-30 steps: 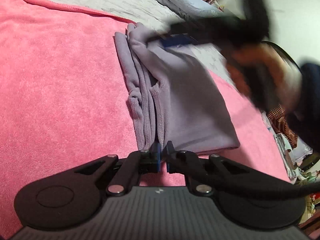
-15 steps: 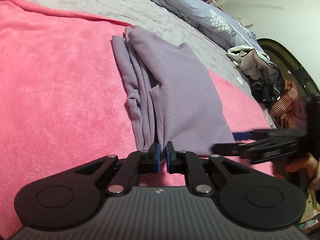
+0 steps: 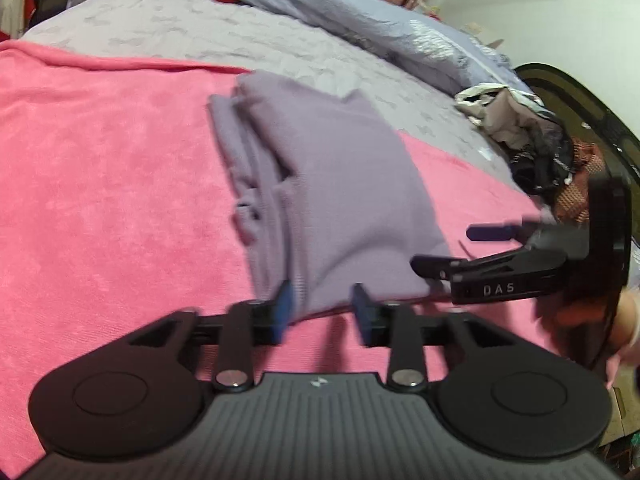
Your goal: Fold clothes
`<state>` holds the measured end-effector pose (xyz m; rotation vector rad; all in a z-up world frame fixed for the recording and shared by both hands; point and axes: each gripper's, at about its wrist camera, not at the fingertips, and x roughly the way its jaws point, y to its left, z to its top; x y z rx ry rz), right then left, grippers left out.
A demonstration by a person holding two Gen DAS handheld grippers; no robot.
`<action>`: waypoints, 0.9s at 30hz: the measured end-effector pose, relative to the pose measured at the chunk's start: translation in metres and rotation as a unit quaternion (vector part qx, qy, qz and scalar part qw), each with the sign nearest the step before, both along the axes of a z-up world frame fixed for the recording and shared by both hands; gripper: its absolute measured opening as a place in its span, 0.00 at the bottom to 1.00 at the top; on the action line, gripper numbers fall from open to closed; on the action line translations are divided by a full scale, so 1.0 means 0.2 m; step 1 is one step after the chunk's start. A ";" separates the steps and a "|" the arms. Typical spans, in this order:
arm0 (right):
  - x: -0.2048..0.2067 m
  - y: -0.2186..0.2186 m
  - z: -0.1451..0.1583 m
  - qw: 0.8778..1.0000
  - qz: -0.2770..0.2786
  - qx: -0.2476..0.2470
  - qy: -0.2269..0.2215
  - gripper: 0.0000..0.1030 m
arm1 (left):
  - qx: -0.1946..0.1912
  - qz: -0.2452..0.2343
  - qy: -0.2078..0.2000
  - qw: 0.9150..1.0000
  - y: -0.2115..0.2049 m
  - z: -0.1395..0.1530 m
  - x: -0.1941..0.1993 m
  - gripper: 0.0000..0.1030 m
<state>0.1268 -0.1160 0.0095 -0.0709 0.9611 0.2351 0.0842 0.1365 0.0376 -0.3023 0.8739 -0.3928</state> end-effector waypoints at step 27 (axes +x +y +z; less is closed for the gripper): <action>-0.61 -0.22 -0.07 0.992 0.033 0.030 -0.121 1.00 | 0.198 0.159 -0.089 0.963 -0.25 -0.12 -0.55 1.00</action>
